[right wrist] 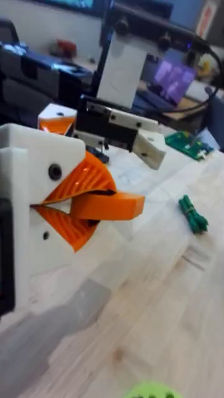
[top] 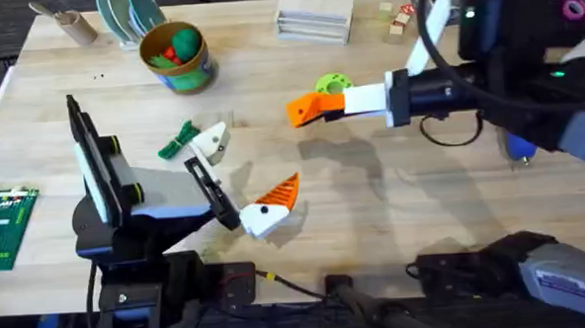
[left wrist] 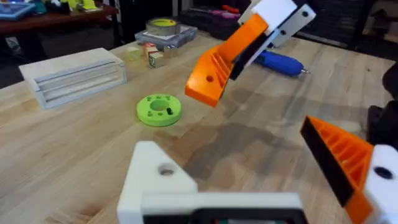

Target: Pick up the gripper from the table and insert it into the empty holder that is missing its gripper. Then pick up a screw, insert it into the mounting hole, and use the screwdriver to tighten it. Finally, clean up the table by picking up the vegetable and placing it into the bucket.

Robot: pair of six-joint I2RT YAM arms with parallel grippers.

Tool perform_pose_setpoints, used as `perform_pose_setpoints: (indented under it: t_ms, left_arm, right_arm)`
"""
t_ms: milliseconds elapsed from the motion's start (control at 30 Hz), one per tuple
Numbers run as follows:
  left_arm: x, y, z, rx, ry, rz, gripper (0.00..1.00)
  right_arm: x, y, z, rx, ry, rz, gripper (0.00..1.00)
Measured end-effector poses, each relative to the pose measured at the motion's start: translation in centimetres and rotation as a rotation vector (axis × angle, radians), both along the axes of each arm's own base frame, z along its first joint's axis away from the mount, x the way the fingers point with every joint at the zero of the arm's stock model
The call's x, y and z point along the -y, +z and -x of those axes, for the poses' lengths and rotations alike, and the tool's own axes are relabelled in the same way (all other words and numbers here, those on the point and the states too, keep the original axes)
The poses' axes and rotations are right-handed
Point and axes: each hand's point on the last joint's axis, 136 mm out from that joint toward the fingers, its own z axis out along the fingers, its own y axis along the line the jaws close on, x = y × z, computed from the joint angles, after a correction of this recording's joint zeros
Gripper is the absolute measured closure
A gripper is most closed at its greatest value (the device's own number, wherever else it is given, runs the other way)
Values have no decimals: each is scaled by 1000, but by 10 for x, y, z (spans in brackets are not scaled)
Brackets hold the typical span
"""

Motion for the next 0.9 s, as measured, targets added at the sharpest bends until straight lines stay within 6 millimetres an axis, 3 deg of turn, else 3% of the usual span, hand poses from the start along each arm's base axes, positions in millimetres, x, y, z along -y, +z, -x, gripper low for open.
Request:
perform_pose_setpoints:
  t_ms: [333,533,900]
  left_arm:
    - [0,0,0,0,0,0,8]
    - [0,0,0,0,0,0,8]
    - [0,1,0,-1,0,5,8]
  right_arm:
    - [-25,0,-4,-72,147,-163,990]
    - [-47,3,6,-80,249,-221,991]
    - [-53,-15,6,-242,312,-252,991]
